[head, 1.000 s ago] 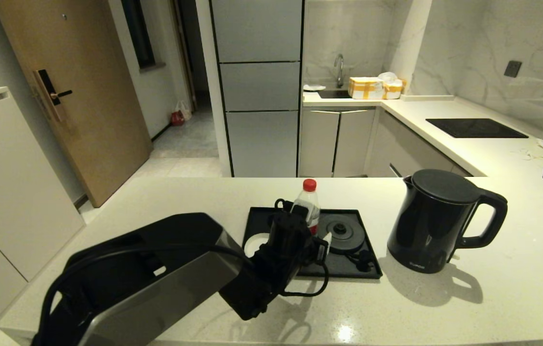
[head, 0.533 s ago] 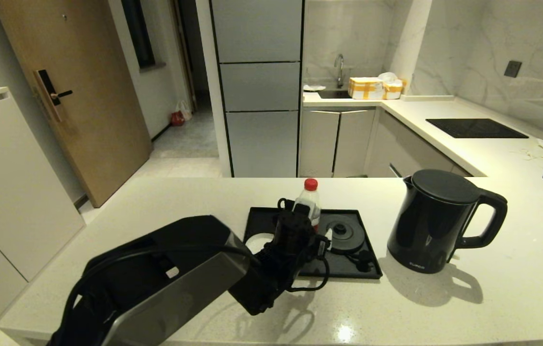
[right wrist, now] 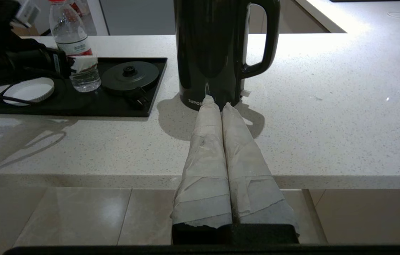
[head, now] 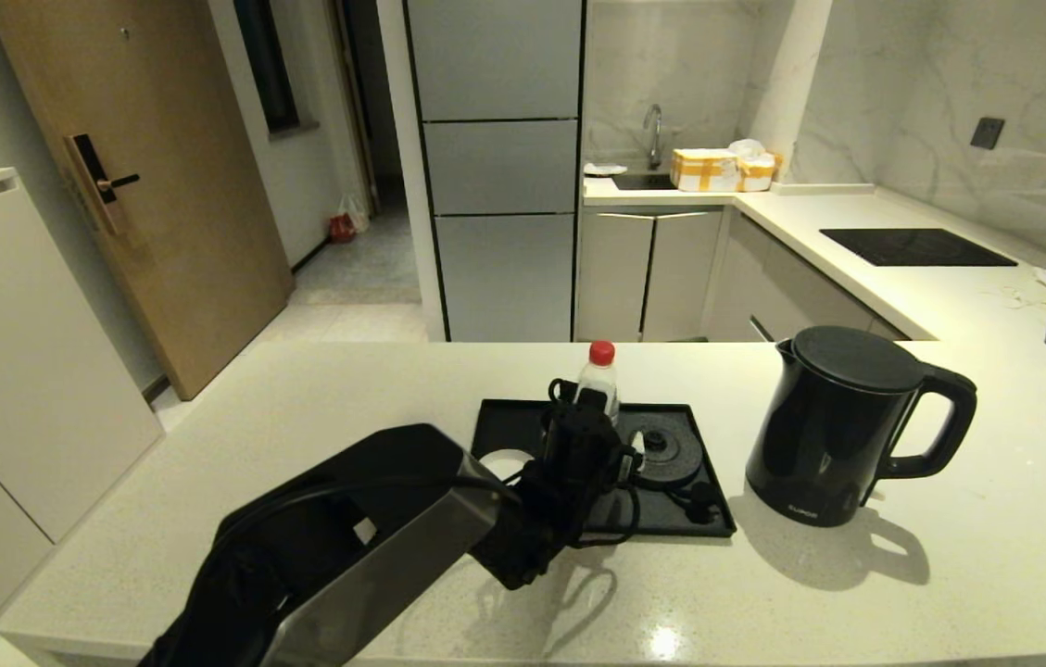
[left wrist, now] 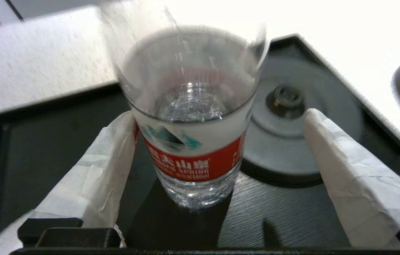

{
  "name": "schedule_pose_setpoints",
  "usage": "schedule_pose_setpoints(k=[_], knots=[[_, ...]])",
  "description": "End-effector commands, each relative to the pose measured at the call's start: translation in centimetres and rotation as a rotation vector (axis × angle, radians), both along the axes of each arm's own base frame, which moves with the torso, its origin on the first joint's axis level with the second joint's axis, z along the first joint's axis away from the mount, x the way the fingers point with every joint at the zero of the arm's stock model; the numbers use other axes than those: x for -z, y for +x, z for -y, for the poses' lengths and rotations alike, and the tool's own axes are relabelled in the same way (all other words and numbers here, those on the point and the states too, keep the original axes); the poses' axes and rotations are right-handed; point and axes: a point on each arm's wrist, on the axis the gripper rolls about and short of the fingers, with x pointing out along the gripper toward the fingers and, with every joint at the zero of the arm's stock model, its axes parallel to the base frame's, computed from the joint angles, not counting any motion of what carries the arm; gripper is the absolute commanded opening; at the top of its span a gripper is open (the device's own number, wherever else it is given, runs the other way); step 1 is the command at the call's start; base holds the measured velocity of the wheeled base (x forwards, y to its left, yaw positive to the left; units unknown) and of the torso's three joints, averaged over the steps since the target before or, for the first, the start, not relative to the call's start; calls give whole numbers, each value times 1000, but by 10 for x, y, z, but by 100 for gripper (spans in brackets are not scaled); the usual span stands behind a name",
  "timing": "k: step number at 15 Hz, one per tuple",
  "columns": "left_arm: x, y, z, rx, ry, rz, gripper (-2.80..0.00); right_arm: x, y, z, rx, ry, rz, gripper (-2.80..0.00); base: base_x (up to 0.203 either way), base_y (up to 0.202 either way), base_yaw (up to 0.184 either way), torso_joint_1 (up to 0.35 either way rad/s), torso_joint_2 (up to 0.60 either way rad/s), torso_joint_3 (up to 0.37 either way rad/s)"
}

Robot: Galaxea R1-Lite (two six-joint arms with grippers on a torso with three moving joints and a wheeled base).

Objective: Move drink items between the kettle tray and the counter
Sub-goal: Pick up the bottled water

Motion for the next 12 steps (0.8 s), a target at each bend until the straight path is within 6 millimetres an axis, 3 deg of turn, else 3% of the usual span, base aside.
schedule_pose_setpoints(k=[1,12], knots=[[8,2,1,-5,3,-3,0,1,0,0,0,0,-4,-280,0,0,0,0,0,0],[19,25,3,-30,6,17,0,0,0,0,0,0,-3,-280,0,0,0,0,0,0]])
